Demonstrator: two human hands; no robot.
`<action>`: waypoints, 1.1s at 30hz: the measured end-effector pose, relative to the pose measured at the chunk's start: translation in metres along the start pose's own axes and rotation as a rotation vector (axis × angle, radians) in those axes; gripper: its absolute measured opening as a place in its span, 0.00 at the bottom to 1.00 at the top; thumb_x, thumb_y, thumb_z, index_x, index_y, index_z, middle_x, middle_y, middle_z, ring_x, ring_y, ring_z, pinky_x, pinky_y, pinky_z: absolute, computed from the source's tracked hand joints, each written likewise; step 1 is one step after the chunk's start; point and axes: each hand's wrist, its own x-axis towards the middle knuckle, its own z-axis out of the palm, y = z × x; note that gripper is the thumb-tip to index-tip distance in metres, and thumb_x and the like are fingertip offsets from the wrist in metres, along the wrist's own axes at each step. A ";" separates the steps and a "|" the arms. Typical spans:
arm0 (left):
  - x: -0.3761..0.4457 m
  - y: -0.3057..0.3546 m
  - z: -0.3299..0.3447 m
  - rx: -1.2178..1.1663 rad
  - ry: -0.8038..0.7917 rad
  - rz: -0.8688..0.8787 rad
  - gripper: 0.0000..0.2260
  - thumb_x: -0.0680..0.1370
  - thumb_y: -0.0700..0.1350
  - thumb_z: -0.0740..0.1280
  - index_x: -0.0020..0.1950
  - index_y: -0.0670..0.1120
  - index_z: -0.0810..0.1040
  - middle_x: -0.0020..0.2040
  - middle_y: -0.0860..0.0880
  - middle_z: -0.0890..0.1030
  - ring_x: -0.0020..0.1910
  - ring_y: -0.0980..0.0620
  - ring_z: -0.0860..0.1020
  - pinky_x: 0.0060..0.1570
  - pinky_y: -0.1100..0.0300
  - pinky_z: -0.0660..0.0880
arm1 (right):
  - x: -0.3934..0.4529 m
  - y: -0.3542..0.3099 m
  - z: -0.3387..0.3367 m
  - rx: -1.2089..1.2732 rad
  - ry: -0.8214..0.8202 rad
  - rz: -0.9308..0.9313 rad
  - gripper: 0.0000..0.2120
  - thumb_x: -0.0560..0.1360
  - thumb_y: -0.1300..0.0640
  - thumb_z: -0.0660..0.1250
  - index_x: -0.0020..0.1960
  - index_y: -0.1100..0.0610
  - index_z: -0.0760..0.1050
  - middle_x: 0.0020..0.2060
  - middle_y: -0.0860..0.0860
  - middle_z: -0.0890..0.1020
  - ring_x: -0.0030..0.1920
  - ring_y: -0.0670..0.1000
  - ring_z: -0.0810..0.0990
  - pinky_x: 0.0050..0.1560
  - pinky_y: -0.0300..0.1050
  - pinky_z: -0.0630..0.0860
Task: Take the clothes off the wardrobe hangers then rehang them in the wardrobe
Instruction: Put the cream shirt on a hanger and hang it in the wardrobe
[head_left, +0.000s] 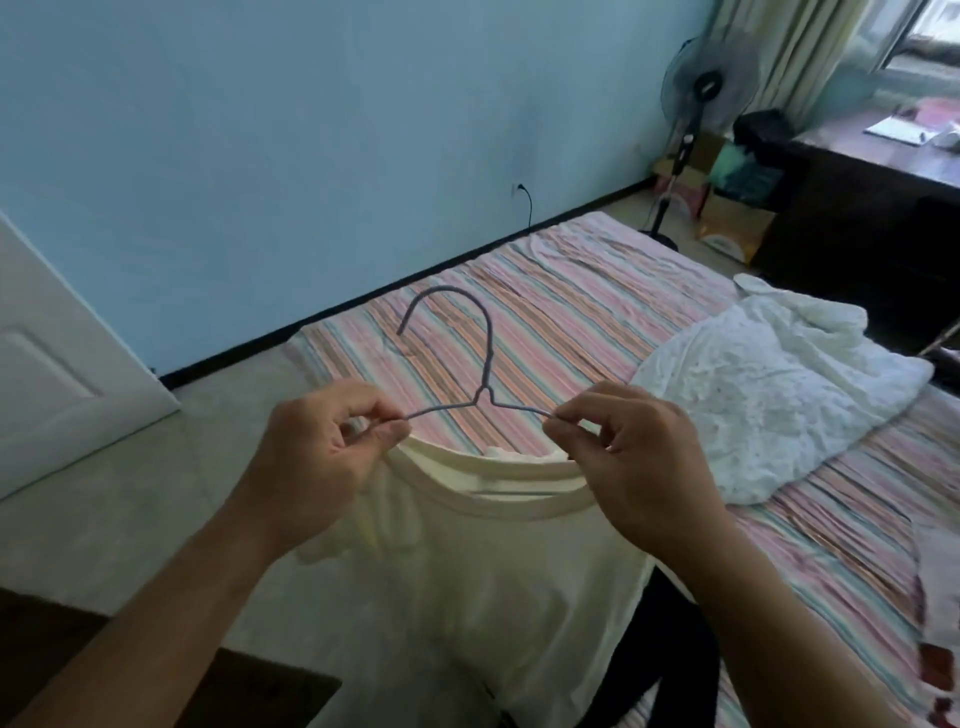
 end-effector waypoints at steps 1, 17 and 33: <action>-0.007 0.007 -0.019 0.027 0.023 0.008 0.06 0.74 0.42 0.74 0.40 0.52 0.82 0.39 0.55 0.82 0.37 0.53 0.80 0.36 0.65 0.74 | 0.001 -0.018 -0.003 0.014 -0.007 -0.031 0.04 0.74 0.53 0.74 0.40 0.47 0.82 0.36 0.42 0.81 0.38 0.43 0.74 0.41 0.46 0.73; -0.115 0.092 -0.219 0.184 0.449 -0.065 0.06 0.75 0.54 0.72 0.47 0.54 0.85 0.41 0.63 0.84 0.41 0.64 0.82 0.41 0.70 0.75 | 0.067 -0.213 -0.020 0.596 -0.435 -0.319 0.07 0.76 0.59 0.71 0.40 0.51 0.83 0.31 0.51 0.81 0.31 0.45 0.77 0.35 0.37 0.73; -0.200 0.122 -0.241 0.322 0.650 -0.361 0.15 0.75 0.58 0.63 0.43 0.48 0.81 0.32 0.51 0.78 0.34 0.54 0.76 0.41 0.53 0.73 | 0.059 -0.307 0.034 0.751 -0.889 -0.591 0.07 0.77 0.59 0.70 0.42 0.55 0.84 0.30 0.50 0.82 0.31 0.44 0.76 0.35 0.35 0.72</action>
